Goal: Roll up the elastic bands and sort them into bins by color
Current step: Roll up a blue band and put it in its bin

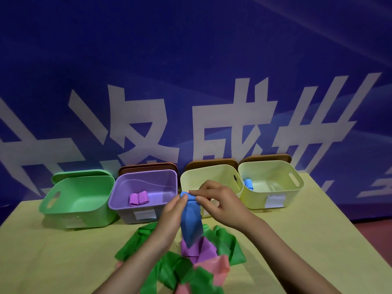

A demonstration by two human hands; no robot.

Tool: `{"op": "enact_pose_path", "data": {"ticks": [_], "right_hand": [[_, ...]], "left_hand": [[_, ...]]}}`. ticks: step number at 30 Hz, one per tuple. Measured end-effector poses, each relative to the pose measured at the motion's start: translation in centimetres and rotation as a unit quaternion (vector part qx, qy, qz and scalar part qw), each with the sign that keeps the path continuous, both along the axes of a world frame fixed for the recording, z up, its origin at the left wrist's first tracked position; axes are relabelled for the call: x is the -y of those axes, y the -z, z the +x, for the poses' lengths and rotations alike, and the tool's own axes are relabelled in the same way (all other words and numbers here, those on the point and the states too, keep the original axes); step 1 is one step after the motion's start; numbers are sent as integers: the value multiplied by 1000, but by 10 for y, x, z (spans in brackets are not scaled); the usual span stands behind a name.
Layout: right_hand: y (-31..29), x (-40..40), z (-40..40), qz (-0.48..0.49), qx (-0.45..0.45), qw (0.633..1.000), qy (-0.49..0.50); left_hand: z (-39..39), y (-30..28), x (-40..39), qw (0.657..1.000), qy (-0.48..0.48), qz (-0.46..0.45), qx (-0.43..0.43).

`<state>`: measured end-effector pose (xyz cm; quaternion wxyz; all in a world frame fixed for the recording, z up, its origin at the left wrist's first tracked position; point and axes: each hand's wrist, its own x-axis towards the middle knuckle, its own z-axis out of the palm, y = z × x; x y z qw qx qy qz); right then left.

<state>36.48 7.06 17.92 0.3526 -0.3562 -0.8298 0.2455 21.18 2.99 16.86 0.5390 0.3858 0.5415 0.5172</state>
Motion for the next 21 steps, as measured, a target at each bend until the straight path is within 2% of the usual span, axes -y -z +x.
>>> {"op": "enact_pose_path", "data": {"ticks": [5,9,14,18,21], "right_hand": [[3,10,-7,-119,-39,991,39],[13,20,-12,-158,-95,981,60],[19,28,-17,-50,-65,991,104],[20,27,-23,24,-66,988,136],[20,23,-20,49,-34,992,113]], "left_hand": [[1,-2,5,999,6,23,-37],[0,-4,15,995,28,46,-82],[-3,-2,19,993,17,55,-106],[-6,0,15,1000,2,-10,-28],[-7,4,13,998,-13,-54,17]]}}
